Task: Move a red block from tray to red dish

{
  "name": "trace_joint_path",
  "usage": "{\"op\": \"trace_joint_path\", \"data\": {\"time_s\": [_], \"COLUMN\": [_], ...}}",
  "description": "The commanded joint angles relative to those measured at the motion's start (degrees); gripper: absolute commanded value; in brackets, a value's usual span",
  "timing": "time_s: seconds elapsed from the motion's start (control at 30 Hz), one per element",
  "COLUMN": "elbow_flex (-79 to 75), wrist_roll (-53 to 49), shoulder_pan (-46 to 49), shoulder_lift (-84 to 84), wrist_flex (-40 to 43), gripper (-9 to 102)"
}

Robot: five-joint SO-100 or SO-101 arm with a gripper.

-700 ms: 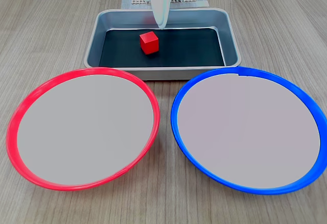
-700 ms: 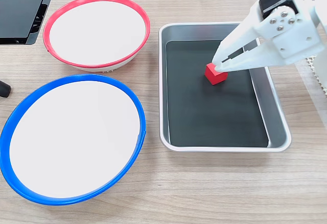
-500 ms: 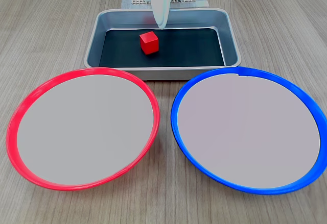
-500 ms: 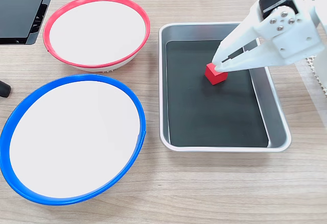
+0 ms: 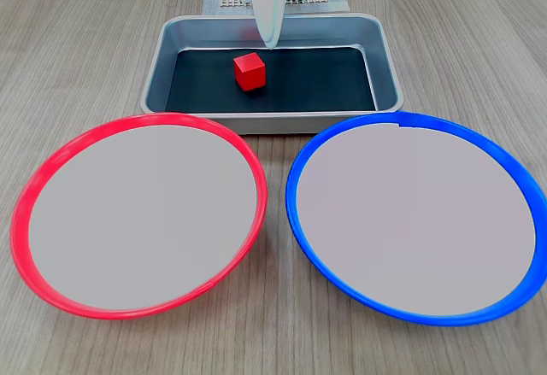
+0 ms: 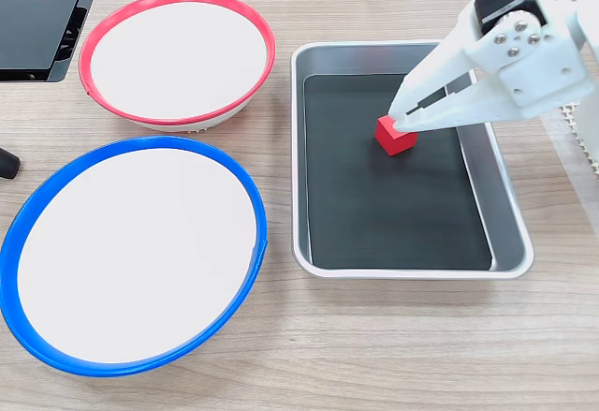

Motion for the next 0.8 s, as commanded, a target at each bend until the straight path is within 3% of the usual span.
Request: {"op": "trace_joint_path", "data": {"time_s": [0.0, 0.77], "elbow_flex": [0.0, -0.6], "wrist_roll": [0.2, -1.4], "shoulder_pan": [0.4, 1.1], "shoulder_lift": [1.3, 1.3], "wrist_flex": [0.1, 1.3], "gripper": [0, 0]}}
